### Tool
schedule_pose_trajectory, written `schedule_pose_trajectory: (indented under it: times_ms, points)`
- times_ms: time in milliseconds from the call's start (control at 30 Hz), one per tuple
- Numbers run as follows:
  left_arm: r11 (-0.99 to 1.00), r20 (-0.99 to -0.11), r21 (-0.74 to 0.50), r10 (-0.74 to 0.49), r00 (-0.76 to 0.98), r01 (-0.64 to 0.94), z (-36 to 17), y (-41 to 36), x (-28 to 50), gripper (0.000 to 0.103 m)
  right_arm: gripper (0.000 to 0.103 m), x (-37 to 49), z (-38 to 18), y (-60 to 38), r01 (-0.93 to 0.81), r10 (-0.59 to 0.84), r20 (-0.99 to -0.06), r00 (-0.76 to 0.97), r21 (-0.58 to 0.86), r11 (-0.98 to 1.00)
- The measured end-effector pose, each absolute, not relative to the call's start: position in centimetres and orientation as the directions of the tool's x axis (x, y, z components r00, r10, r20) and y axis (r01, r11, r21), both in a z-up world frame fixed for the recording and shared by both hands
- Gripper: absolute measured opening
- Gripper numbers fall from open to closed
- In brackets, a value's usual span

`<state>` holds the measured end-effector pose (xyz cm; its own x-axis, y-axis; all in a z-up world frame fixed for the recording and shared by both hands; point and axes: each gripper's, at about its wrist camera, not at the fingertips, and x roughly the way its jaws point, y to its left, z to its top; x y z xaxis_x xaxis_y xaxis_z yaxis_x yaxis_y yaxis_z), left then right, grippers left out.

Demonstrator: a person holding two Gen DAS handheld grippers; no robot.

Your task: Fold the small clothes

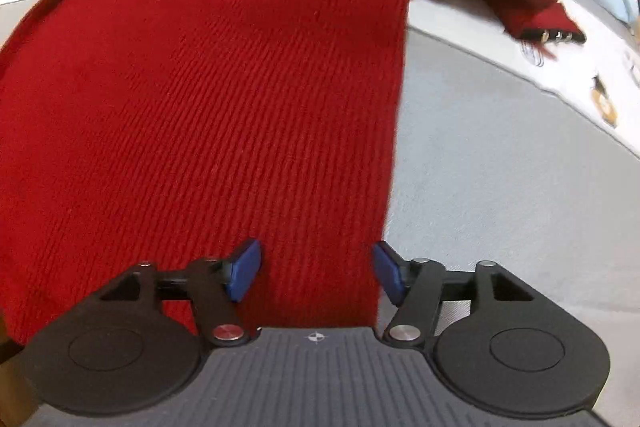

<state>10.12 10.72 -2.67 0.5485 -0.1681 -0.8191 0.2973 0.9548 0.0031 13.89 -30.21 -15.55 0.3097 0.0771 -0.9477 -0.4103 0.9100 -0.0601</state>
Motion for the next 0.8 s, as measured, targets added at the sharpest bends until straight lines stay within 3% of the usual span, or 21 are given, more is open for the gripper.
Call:
schedule_pose_trajectory:
  times_ms: [167, 400, 500, 567, 667, 700, 733, 767, 800]
  points:
    - [0.954, -0.742, 0.008, -0.196, 0.641, 0.301, -1.5, 4.8, 14.8, 0.029, 0.056, 17.0, -11.9, -30.8, -0.283, 0.138, -0.879, 0.456, 0.003, 0.959]
    - [0.961, -0.716, 0.003, -0.190, 0.672, 0.275, -5.7, -4.4, 26.6, 0.029, 0.057, 21.6, -10.4, -31.8, -0.118, 0.114, -0.826, 0.552, 0.058, 0.991]
    - [0.965, -0.717, 0.004, -0.180, 0.673, 0.263, -7.8, -7.8, 31.1, 0.050, 0.057, 23.0, -9.6, -33.4, 0.045, 0.071, -0.832, 0.550, 0.114, 0.992]
    - [0.970, -0.733, 0.003, -0.163, 0.660, 0.243, -9.4, -9.1, 33.5, 0.073, 0.057, 24.8, -9.4, -34.5, 0.106, 0.069, -0.827, 0.558, 0.153, 0.983]
    - [0.971, -0.786, 0.015, -0.137, 0.602, 0.239, -12.6, -10.9, 37.1, 0.075, 0.057, 26.3, -8.7, -35.0, 0.130, 0.086, -0.811, 0.579, 0.196, 0.972]
    - [0.966, -0.805, 0.043, -0.118, 0.581, 0.256, -13.8, -11.4, 38.0, 0.070, 0.057, 26.4, -8.6, -35.1, 0.134, 0.087, -0.808, 0.583, 0.202, 0.970]
    - [0.956, -0.803, 0.100, -0.086, 0.590, 0.275, -14.5, -11.7, 38.3, 0.053, 0.057, 26.8, -8.5, -35.2, 0.139, 0.085, -0.807, 0.585, 0.203, 0.969]
    - [0.943, -0.784, 0.143, -0.076, 0.616, 0.299, -14.5, -11.6, 38.2, 0.026, 0.057, 27.2, -8.5, -35.3, 0.149, 0.079, -0.809, 0.582, 0.202, 0.968]
    - [0.936, -0.779, 0.147, -0.090, 0.620, 0.320, -14.0, -10.7, 38.2, 0.011, 0.057, 27.1, -8.6, -35.3, 0.158, 0.076, -0.813, 0.578, 0.202, 0.966]
